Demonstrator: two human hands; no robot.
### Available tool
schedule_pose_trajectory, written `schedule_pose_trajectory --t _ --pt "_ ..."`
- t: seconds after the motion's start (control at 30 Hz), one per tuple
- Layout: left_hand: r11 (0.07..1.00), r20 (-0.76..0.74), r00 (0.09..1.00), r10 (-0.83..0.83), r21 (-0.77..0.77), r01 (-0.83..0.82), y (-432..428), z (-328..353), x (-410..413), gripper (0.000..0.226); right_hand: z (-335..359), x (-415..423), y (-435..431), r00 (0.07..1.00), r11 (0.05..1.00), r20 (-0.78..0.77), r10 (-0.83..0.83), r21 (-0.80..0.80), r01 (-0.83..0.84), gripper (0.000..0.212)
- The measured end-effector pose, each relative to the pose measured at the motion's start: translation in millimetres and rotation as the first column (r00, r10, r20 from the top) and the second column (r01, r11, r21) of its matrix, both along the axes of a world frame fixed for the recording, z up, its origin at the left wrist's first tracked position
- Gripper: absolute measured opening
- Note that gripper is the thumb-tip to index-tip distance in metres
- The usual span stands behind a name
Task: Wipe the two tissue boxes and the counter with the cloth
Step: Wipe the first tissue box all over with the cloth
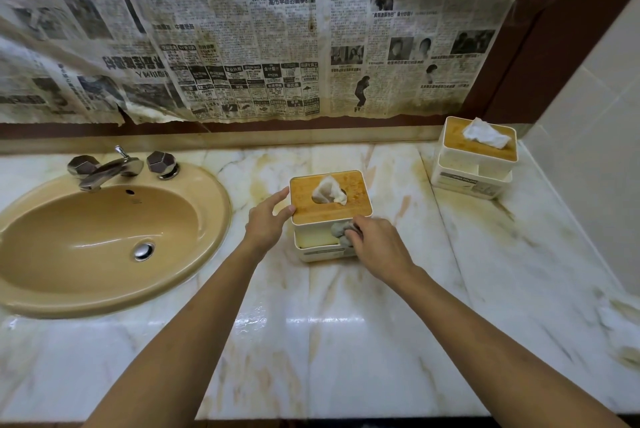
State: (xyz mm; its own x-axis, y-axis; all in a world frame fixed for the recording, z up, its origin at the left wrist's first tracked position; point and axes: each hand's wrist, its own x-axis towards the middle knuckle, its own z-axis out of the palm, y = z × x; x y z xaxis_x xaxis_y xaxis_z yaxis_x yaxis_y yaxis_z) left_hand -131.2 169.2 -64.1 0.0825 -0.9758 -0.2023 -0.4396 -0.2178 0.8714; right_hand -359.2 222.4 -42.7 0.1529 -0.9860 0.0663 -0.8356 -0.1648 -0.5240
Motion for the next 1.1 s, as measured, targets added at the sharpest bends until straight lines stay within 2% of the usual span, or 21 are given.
schedule_pose_trajectory --t 0.07,0.13,0.23,0.37,0.43,0.53,0.63,0.73,0.87,1.0,1.1 --pt "1.000 -0.001 1.000 0.001 0.000 -0.001 0 1 0 0.048 0 -3 -5 0.984 0.999 -0.176 0.002 -0.034 -0.008 0.021" --pt "1.000 -0.002 1.000 -0.001 0.001 0.001 0 1 1 0.048 2 -6 -8 0.967 1.000 -0.255 -0.006 -0.011 0.003 0.025" --pt "1.000 0.002 1.000 0.001 -0.001 -0.001 1 1 1 0.048 10 -10 -8 0.989 0.995 -0.124 -0.087 0.042 0.093 0.021" --pt "1.000 0.002 1.000 -0.003 -0.002 0.003 0 1 1 0.048 30 -21 -10 0.946 0.970 0.243 -0.213 -0.062 0.235 0.010" --pt "1.000 -0.007 1.000 0.001 0.000 -0.001 0 1 1 0.048 36 -23 -10 0.928 0.967 0.324 -0.184 -0.110 0.231 0.011" --pt "1.000 -0.012 1.000 0.002 0.002 -0.002 0 0 2 0.048 29 -16 -5 0.963 0.985 0.250 -0.097 -0.116 0.129 0.019" --pt "1.000 -0.006 1.000 -0.003 0.001 0.003 0 0 2 0.048 6 -3 1 0.994 0.999 0.097 -0.040 0.019 0.038 0.013" --pt "1.000 -0.008 1.000 0.000 0.001 0.000 0 1 1 0.048 -2 3 -2 0.999 0.995 -0.028 -0.037 0.096 0.040 0.016" --pt "1.000 -0.005 1.000 0.001 -0.002 -0.001 1 0 0 0.048 7 -1 -7 0.997 0.992 0.066 -0.046 0.122 0.038 0.021" --pt "1.000 -0.008 1.000 -0.002 -0.002 0.002 1 -1 0 0.048 17 -4 -4 0.969 0.990 0.225 -0.105 -0.066 0.123 0.014" --pt "1.000 -0.004 1.000 -0.003 -0.008 0.003 1 -1 0 0.048 10 -2 -1 0.976 0.987 0.205 -0.074 -0.124 0.101 0.010"
